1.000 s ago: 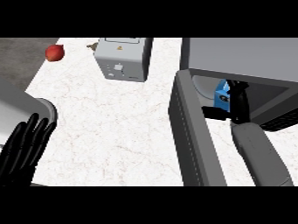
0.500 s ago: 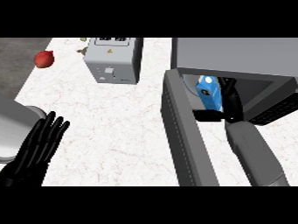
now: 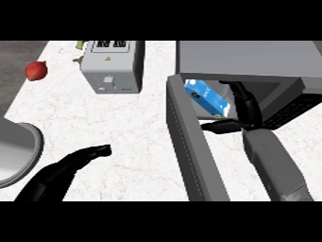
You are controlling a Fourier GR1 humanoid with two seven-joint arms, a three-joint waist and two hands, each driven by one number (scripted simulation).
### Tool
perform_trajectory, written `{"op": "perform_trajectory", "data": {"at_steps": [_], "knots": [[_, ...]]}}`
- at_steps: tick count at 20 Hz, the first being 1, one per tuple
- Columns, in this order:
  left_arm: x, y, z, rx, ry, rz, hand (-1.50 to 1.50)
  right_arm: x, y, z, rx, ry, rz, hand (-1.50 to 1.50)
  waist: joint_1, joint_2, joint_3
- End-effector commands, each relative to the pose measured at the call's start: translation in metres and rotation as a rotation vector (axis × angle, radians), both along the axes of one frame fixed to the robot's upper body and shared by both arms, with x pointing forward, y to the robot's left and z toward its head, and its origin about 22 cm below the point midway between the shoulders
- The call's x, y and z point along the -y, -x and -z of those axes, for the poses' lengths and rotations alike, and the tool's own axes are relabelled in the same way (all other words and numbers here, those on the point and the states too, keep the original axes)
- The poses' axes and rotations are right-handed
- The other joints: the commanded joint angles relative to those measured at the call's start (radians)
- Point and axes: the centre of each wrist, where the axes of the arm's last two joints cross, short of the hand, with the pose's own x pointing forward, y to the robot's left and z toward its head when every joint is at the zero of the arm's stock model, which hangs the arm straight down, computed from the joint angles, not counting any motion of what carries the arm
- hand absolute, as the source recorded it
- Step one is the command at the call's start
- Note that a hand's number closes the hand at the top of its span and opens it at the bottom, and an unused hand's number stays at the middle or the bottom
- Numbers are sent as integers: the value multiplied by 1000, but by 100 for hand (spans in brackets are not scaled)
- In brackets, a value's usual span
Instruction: Pick up the milk, place it into the microwave and close the microwave
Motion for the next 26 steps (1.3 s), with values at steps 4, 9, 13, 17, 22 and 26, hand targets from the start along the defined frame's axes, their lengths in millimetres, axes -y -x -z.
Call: {"op": "perform_trajectory", "data": {"at_steps": [4, 9, 13, 17, 22, 26], "knots": [[33, -19, 21, -10, -97, 75, 150, 34, 2, 19, -282, -14, -18, -150, -26, 29, 10], [59, -41, 32, -35, -145, 89, 150, 61, 17, 23, -282, -6, -51, -150, -41, 24, 10], [67, -54, 46, -71, -253, 164, 150, 69, 44, 37, -291, 6, -39, -150, -62, 21, 9], [95, -71, 57, -96, -275, 259, 150, 80, 42, 18, -283, 12, -74, -150, -59, 22, 9], [125, -46, 90, -139, -262, 315, 150, 115, 74, 5, -253, 7, -50, -150, -66, 18, 8], [141, -52, 94, -143, -283, 397, 150, 120, 100, -12, -243, -11, -47, -150, -72, 18, 8]]}}
